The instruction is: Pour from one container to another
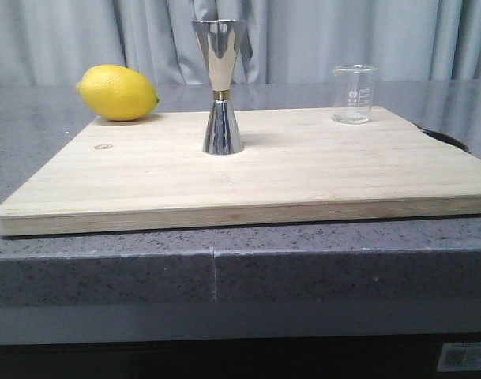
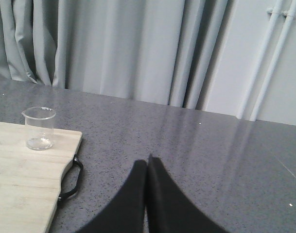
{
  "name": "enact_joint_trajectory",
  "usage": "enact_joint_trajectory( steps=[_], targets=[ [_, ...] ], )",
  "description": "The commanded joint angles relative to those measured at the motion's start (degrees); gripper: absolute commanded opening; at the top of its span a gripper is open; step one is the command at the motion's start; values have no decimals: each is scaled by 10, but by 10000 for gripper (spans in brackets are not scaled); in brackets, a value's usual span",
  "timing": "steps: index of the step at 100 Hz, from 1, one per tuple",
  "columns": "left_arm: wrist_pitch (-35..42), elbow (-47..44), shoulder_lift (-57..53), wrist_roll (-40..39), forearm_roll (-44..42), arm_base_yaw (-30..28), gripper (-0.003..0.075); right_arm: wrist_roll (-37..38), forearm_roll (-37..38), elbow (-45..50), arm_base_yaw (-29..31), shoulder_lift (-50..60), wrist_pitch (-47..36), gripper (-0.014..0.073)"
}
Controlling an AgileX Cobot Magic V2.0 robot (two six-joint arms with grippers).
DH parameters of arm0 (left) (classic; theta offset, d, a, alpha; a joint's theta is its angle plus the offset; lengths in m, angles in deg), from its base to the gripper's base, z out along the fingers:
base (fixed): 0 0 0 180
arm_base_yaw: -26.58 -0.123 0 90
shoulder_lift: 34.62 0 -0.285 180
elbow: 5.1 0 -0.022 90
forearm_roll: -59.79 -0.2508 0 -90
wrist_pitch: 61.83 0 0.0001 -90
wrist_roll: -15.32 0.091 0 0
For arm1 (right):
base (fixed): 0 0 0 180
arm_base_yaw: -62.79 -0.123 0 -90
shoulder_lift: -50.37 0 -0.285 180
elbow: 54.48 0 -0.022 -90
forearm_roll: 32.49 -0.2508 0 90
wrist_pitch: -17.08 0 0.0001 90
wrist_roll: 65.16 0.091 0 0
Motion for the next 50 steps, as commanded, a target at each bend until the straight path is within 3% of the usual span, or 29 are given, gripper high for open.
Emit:
enact_joint_trajectory(
  steps=[1,17,23,50],
  targets=[
    [113,-25,-7,-38,-9,4,-19,1,19,-15,0,-6,-32,-43],
    [136,-81,-42,-56,0,4,-19,1,19,-15,0,-6,-32,-43],
    [105,-80,-57,-58,-3,4,-19,1,19,-15,0,-6,-32,-43],
    [102,-80,-79,-58,-4,4,-19,1,19,-12,0,-6,-33,-43]
  ],
)
